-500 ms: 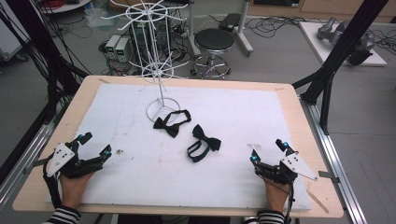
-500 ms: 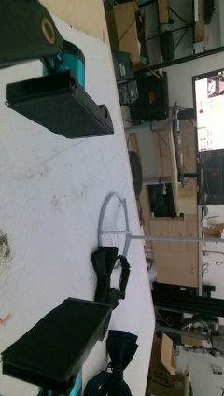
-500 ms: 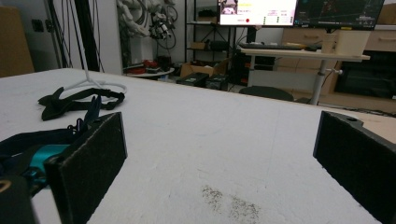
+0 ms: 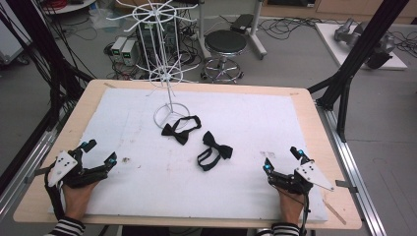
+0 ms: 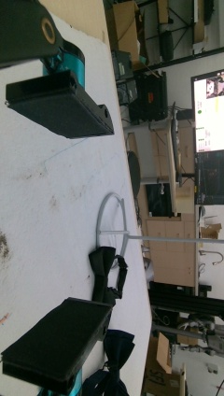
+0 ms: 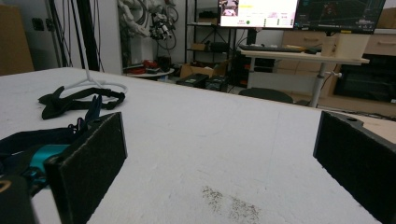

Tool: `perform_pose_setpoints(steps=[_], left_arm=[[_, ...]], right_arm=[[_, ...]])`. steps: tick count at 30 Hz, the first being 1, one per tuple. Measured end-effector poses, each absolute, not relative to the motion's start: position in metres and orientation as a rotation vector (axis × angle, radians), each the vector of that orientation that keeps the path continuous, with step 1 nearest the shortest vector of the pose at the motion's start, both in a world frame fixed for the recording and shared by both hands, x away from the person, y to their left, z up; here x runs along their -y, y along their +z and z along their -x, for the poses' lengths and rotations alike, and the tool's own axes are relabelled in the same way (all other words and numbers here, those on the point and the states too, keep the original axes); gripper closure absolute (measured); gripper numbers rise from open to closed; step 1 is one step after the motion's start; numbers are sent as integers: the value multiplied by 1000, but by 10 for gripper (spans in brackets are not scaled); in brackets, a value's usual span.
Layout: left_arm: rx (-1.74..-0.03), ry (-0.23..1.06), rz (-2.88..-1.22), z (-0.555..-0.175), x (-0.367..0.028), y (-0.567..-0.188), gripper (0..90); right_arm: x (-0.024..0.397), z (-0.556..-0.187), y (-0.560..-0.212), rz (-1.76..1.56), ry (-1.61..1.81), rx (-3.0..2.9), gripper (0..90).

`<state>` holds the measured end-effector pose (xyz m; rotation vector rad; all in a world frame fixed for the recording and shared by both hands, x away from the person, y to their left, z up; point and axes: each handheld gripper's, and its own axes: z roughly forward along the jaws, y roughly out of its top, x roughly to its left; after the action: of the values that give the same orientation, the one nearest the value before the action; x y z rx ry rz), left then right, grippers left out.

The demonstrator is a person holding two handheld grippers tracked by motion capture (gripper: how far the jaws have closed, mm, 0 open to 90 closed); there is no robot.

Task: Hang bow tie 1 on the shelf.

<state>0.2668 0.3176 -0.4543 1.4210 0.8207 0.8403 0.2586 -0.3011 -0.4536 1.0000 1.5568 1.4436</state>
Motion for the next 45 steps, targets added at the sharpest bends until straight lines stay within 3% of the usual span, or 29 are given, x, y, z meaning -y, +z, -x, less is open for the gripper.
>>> perform_pose_setpoints(steps=[19,45], left_arm=[[-820,841,-1420,-267,-317,-454,131],[-820,851,-1423,-266,-317,-454,131]], right_arm=[[303,-263,-445,-1040,1472,-1603,19],[289,-291,-376,-957,1429,-1906,19]])
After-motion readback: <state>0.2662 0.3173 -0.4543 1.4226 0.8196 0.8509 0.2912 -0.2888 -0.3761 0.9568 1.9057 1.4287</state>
